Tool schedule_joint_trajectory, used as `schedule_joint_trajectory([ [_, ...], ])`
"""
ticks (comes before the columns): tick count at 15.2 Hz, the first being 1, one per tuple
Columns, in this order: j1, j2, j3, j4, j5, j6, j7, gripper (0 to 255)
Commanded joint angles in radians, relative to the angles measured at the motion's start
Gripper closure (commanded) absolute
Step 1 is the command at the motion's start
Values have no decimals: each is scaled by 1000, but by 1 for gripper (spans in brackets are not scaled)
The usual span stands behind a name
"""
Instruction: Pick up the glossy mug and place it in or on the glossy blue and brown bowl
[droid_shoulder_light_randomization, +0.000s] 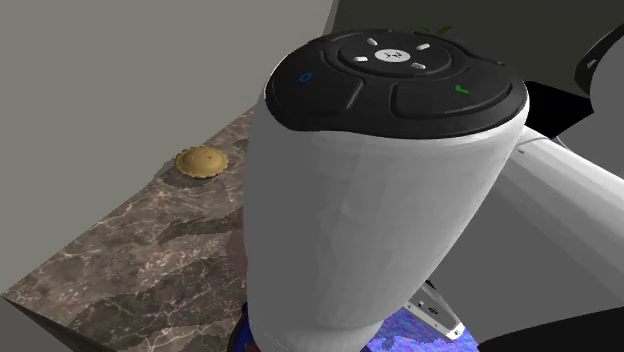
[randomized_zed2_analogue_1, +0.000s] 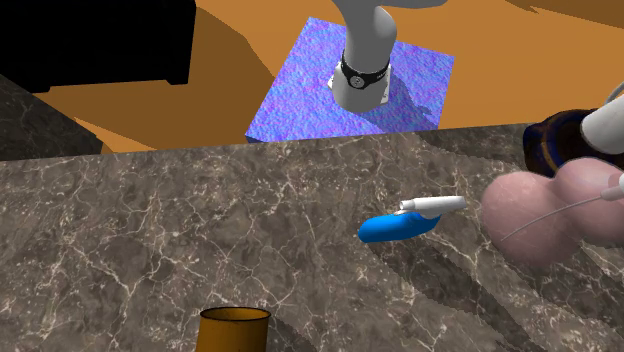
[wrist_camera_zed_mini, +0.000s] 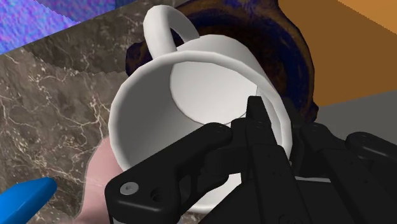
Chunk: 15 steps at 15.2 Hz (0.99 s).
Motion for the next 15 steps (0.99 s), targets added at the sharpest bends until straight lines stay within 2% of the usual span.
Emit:
schedule_joint_trajectory([
  [1, -4, 18, 13, -24, -12, 36, 9, 255],
  [9, -4, 18, 13, -24, -12, 36, 9, 255],
  [10, -4, 18, 13, -24, -12, 36, 9, 0],
  [15, -4, 18, 13, -24, -12, 36, 9, 0],
])
